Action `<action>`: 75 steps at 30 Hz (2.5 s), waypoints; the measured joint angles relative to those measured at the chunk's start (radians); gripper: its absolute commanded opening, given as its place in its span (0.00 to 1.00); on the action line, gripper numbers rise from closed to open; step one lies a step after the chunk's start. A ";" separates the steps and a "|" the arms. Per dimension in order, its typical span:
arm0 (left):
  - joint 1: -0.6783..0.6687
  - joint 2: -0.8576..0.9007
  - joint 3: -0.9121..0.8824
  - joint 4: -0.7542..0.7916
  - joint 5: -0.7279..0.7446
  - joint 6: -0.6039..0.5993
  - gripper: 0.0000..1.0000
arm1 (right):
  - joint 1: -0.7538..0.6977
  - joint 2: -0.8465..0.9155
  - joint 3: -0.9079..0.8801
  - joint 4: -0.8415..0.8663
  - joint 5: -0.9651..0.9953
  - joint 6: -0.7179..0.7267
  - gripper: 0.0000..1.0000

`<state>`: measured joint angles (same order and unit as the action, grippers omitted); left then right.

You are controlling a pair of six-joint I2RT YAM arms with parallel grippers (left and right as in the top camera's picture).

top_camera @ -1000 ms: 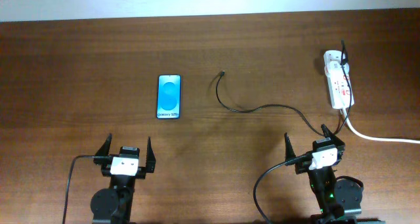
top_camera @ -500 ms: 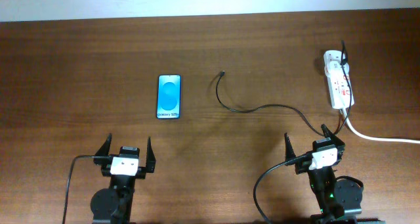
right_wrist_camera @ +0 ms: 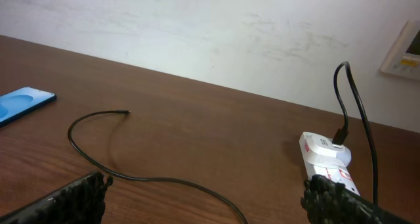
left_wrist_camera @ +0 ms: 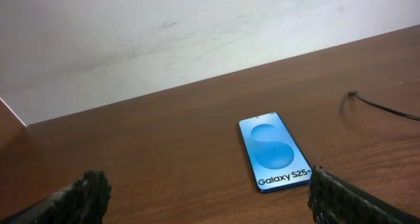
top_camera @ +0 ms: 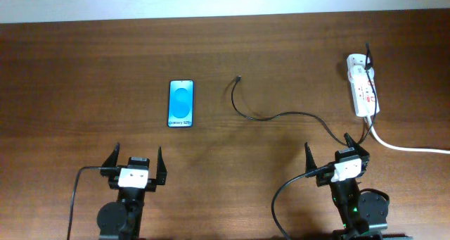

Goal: Plug charger to phone and switch on socket

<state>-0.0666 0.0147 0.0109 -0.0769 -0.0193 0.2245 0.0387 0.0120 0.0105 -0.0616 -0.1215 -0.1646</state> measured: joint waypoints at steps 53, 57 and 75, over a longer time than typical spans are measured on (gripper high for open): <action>-0.042 1.859 1.886 -1.160 0.278 -0.188 0.99 | 0.000 -0.001 0.000 0.000 0.000 0.000 0.98; -0.043 1.924 1.886 -1.189 0.277 -0.188 0.99 | 0.000 -0.001 0.000 0.000 0.000 0.000 0.98; -0.163 2.208 1.888 -1.111 0.017 -0.327 0.99 | 0.000 -0.001 0.000 0.000 0.000 0.000 0.98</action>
<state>-0.2298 2.2227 1.8984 -1.1881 -0.0025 -0.1020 0.0387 0.0109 0.0105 -0.0616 -0.1215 -0.1642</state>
